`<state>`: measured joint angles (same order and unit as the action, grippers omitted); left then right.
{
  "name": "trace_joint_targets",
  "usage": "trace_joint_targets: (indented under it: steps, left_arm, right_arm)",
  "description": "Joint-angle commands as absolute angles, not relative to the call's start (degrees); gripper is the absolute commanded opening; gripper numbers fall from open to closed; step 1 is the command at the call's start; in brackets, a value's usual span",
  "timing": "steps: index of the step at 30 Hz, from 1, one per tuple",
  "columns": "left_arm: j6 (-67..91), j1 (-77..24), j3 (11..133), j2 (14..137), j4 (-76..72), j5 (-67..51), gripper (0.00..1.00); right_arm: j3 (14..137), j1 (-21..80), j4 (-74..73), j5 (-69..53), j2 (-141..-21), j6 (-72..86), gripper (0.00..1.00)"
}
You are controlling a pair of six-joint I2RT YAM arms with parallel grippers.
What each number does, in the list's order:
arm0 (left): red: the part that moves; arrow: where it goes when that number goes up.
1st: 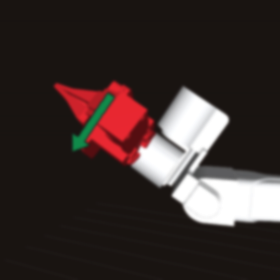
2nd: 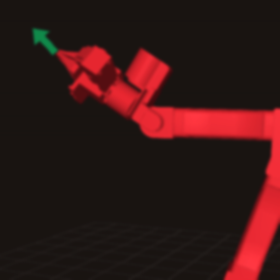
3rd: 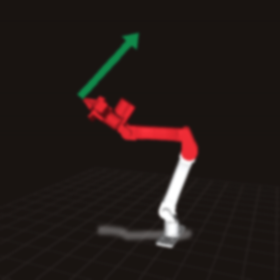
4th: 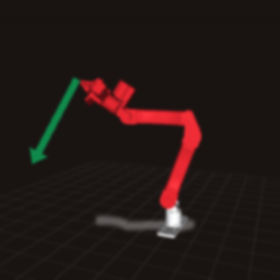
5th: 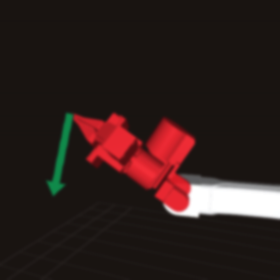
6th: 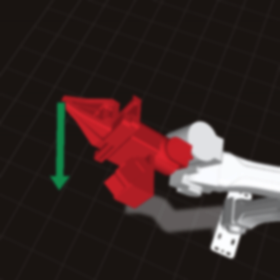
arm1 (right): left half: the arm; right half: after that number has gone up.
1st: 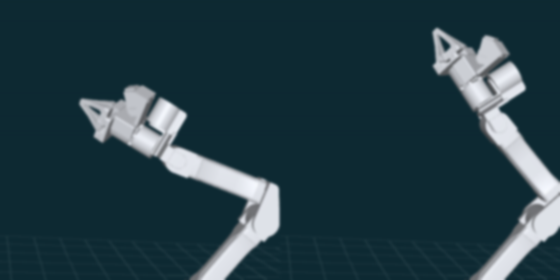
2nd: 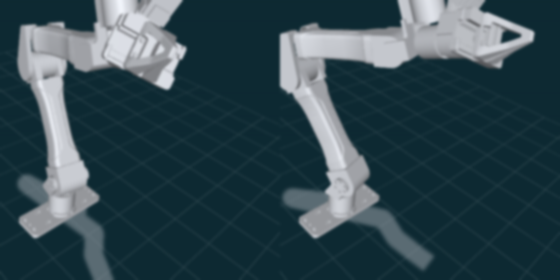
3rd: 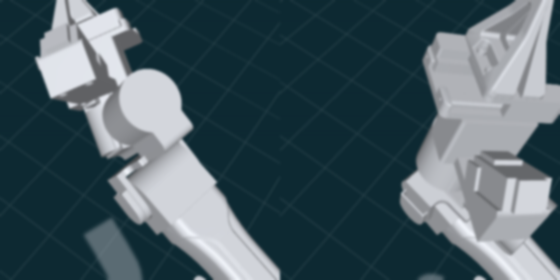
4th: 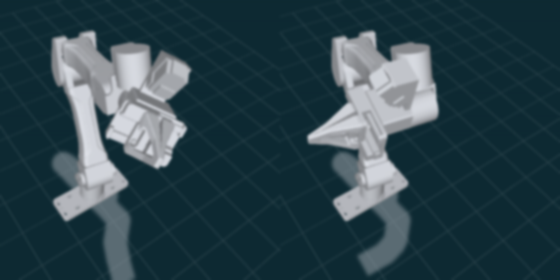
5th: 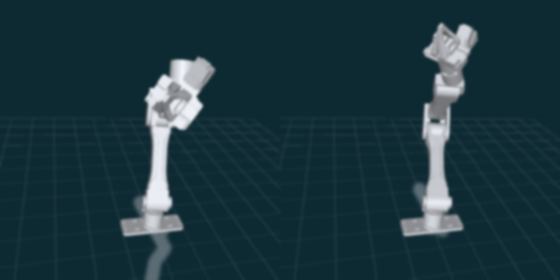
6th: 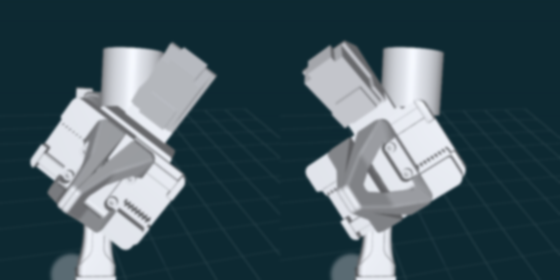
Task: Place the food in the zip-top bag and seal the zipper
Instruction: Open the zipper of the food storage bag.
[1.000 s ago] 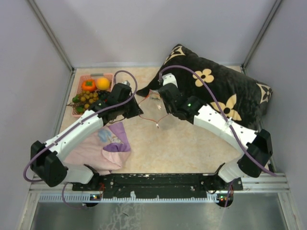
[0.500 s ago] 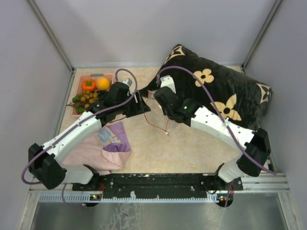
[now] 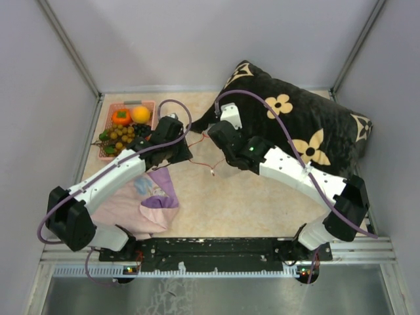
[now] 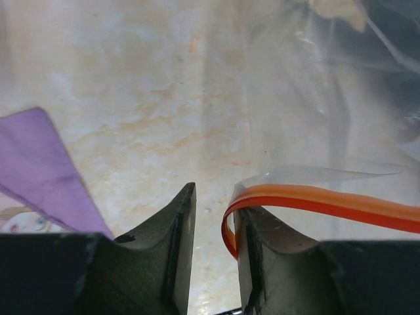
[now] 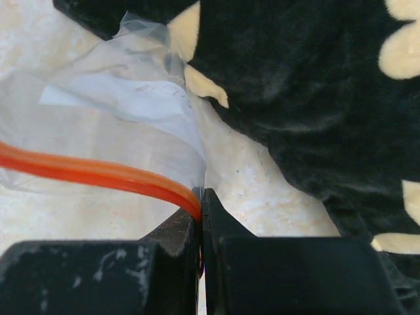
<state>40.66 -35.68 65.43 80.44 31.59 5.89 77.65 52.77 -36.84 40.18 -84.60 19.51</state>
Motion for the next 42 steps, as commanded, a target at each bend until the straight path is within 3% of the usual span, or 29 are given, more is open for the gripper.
trace_joint_targets:
  steps: [1,4,6,12,23,35,42]
  left_arm:
    - [37.8,-34.5,64.8,80.0,36.3,16.3,0.32]
    - [37.7,-34.3,66.0,80.4,38.6,17.4,0.26]
    - [37.2,-34.4,66.7,79.7,38.5,14.8,0.27]
    - [37.3,-34.3,63.9,73.8,30.3,5.7,0.48]
    - [36.2,-31.8,62.7,68.4,26.1,-0.9,0.98]
    - [35.4,-13.9,57.5,63.6,27.8,-6.2,1.0]
    - [29.3,-4.2,59.0,66.7,32.2,-1.3,1.0]
  right_arm:
    - [78.0,52.9,-35.8,46.5,-82.5,19.3,0.0]
    - [77.6,52.8,-35.8,47.0,-82.5,19.9,0.0]
    - [77.1,52.8,-35.2,46.3,-82.7,19.8,0.0]
    - [77.5,52.9,-32.4,43.5,-84.1,18.1,0.0]
    - [79.6,52.9,-31.3,43.4,-87.5,16.9,0.0]
    - [79.9,52.8,-30.8,41.8,-88.6,16.7,0.0]
    - [79.3,52.9,-30.7,41.6,-88.4,16.6,0.0]
